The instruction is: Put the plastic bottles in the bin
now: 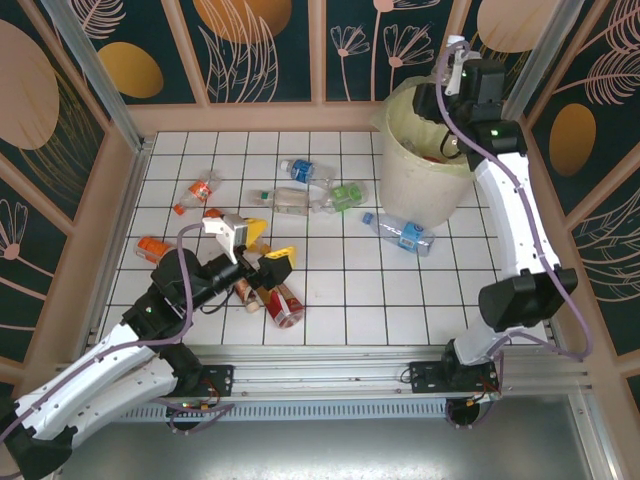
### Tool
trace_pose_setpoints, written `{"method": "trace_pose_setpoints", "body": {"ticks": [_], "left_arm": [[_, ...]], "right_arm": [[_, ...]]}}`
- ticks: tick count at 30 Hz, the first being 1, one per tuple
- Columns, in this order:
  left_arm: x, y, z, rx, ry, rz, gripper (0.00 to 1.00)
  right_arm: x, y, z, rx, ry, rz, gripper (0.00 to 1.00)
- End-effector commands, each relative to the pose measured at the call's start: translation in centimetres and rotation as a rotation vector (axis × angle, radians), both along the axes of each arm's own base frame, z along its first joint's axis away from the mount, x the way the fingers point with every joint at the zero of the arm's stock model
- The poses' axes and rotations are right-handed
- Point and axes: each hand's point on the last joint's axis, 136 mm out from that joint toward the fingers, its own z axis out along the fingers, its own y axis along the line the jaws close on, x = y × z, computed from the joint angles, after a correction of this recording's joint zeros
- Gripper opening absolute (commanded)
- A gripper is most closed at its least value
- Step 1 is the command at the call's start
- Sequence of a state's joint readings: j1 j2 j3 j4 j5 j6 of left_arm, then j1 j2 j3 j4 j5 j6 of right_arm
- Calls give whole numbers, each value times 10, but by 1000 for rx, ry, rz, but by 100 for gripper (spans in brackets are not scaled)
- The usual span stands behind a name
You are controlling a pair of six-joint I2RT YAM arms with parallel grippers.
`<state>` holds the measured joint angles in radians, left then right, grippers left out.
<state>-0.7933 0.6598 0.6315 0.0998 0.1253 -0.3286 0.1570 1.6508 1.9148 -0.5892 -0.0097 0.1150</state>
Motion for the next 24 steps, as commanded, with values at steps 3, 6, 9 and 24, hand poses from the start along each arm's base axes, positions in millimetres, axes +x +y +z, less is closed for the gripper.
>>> {"method": "trace_pose_setpoints", "body": {"ticks": [3, 6, 9, 24], "left_arm": [[-2, -8, -1, 48, -19, -39, 99], [-2, -12, -7, 62, -13, -56, 99], [-2, -16, -12, 69, -6, -71, 99], [-1, -18, -21, 85, 4, -75, 99]], "right_arm": [[2, -18, -45, 22, 186, -52, 60], [5, -26, -67, 23, 256, -69, 61], [6, -30, -91, 26, 337, -71, 61], [6, -31, -154, 45, 493, -64, 68]]}}
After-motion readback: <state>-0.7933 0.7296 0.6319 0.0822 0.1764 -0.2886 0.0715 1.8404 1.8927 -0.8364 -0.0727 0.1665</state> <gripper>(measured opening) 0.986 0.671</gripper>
